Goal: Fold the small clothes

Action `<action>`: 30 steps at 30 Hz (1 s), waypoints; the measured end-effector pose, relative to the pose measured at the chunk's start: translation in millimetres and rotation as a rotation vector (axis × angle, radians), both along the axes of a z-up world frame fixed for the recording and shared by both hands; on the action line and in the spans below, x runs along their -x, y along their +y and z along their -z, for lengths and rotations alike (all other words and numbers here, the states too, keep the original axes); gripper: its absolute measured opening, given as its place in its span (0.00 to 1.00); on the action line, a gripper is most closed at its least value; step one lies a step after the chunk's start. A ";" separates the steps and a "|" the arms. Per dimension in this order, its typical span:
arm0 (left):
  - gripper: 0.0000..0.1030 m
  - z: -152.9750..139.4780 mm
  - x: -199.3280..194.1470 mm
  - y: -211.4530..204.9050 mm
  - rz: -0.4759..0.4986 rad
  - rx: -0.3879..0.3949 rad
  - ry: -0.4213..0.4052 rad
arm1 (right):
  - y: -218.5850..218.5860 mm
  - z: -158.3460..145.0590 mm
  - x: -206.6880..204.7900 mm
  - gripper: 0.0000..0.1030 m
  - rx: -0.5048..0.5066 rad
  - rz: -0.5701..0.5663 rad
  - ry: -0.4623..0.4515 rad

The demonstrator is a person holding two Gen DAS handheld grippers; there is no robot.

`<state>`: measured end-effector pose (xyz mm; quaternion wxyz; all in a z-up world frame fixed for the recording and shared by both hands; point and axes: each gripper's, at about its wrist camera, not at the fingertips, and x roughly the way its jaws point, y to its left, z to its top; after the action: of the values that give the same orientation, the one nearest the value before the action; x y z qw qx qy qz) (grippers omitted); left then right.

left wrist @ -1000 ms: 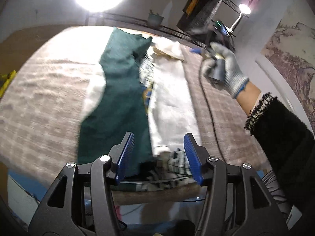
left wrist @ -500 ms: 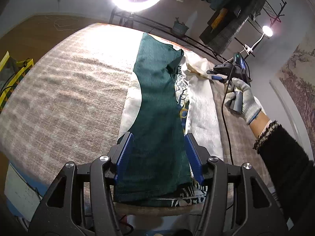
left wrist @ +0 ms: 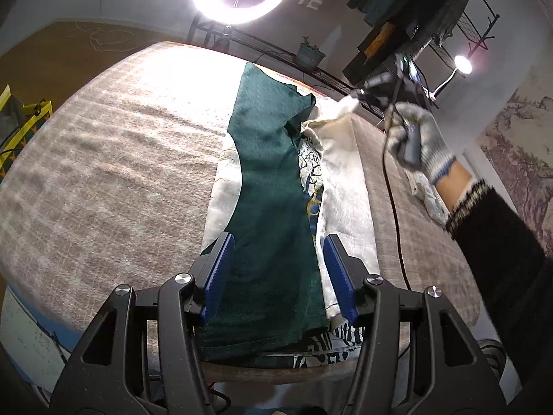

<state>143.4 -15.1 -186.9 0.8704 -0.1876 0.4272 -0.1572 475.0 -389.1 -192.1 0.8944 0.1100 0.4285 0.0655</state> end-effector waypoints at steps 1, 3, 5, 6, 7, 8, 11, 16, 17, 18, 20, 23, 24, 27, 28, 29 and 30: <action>0.54 0.4 -0.4 0.9 -0.002 0.007 0.004 | 6.3 -3.2 -5.6 0.00 -0.008 -0.003 -0.004; 0.53 0.7 -1.0 2.6 -0.006 0.015 0.006 | 21.0 -7.9 -16.3 0.00 -0.018 -0.009 -0.009; 0.53 0.9 -1.8 3.0 -0.009 0.016 0.007 | 36.2 -7.2 -28.9 0.00 -0.019 -0.016 -0.012; 0.53 1.0 -2.2 3.2 -0.009 0.018 0.007 | 43.0 -6.4 -34.4 0.00 -0.023 -0.019 -0.012; 0.53 1.1 -2.6 3.0 -0.009 0.018 0.008 | 50.4 -5.2 -40.0 0.00 -0.029 -0.021 -0.012; 0.53 1.2 -3.2 2.4 -0.007 0.018 0.009 | 56.9 -2.8 -44.4 0.00 -0.044 -0.025 -0.007; 0.53 1.1 -4.3 1.0 -0.009 0.010 0.007 | 73.9 11.3 -57.6 0.05 -0.130 -0.065 0.028; 0.54 1.0 -5.7 2.3 -0.022 -0.020 -0.006 | 88.3 13.1 -53.4 0.31 -0.181 -0.126 0.020; 0.53 1.4 -6.0 3.3 -0.026 -0.026 -0.006 | 86.8 10.2 -49.5 0.30 -0.174 -0.131 0.013; 0.53 1.9 -6.4 4.4 -0.030 -0.030 -0.007 | 83.4 6.6 -44.5 0.30 -0.159 -0.127 0.006; 0.53 3.5 -8.0 6.2 -0.033 -0.040 -0.005 | 70.6 -0.8 -30.9 0.30 -0.138 -0.101 0.002; 0.53 5.9 -8.2 7.2 -0.035 -0.066 -0.011 | 46.0 -14.1 2.6 0.30 -0.144 -0.079 -0.011; 0.54 6.3 -7.9 7.1 -0.033 -0.075 -0.015 | 39.0 -18.5 18.3 0.30 -0.126 -0.077 -0.017; 0.54 9.9 -7.7 8.8 -0.032 -0.105 -0.019 | 21.0 -25.6 64.8 0.30 -0.099 -0.075 -0.006; 0.53 12.5 -7.7 11.4 -0.037 -0.108 -0.014 | 15.0 -26.8 84.2 0.30 -0.098 -0.078 0.004; 0.53 14.0 -7.3 13.4 -0.037 -0.102 -0.010 | 10.4 -27.3 104.9 0.30 -0.091 -0.077 0.013; 0.54 15.7 -6.5 15.5 -0.033 -0.096 -0.009 | 6.2 -27.0 130.3 0.30 -0.096 -0.084 0.015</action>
<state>149.9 0.4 -202.6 0.8829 -0.1522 0.4270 -0.1229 344.7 -382.9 -165.1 0.8814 0.1353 0.4356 0.1228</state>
